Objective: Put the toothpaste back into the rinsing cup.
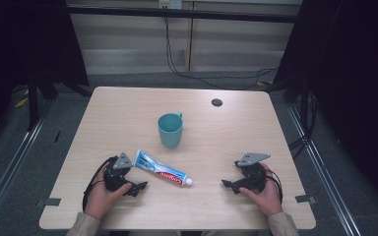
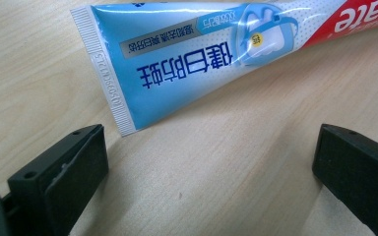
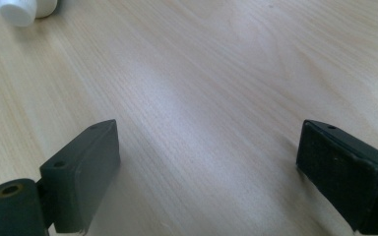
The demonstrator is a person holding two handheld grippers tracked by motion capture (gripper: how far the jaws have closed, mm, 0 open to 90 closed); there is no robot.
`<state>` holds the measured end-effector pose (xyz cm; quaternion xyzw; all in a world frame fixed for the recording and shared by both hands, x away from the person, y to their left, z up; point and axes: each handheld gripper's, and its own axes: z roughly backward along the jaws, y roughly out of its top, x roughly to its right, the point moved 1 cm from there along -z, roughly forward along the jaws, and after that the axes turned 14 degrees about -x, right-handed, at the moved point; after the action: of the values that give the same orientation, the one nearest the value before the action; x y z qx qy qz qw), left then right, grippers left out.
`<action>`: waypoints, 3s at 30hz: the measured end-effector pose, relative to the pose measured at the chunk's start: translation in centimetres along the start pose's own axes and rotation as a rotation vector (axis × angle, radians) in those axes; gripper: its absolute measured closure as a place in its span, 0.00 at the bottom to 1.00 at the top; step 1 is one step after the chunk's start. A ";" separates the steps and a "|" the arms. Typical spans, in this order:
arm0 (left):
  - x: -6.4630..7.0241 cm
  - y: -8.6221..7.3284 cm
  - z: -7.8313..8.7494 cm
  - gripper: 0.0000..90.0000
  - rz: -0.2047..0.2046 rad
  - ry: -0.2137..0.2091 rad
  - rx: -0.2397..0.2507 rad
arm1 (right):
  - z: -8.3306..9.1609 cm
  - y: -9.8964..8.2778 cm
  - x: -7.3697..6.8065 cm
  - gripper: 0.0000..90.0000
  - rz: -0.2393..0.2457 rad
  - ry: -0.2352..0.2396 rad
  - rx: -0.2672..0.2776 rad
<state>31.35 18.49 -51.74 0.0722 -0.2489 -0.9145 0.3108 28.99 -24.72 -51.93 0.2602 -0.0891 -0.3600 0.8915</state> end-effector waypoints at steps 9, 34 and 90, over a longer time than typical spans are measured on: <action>0.0 0.0 0.0 0.00 0.000 0.000 0.000 | -0.2 1.8 -0.7 0.16 -0.009 -0.006 -0.075; 0.0 0.0 0.0 0.00 0.000 0.000 0.000 | -1.4 10.9 -4.5 0.26 0.145 0.118 -0.220; 0.0 0.0 0.0 0.00 -0.001 0.000 0.000 | -5.3 14.7 -8.6 0.34 0.245 0.243 -0.284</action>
<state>31.36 18.50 -51.74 0.0724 -0.2486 -0.9146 0.3105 33.35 -7.74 -48.41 0.1607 0.0396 -0.2238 0.9605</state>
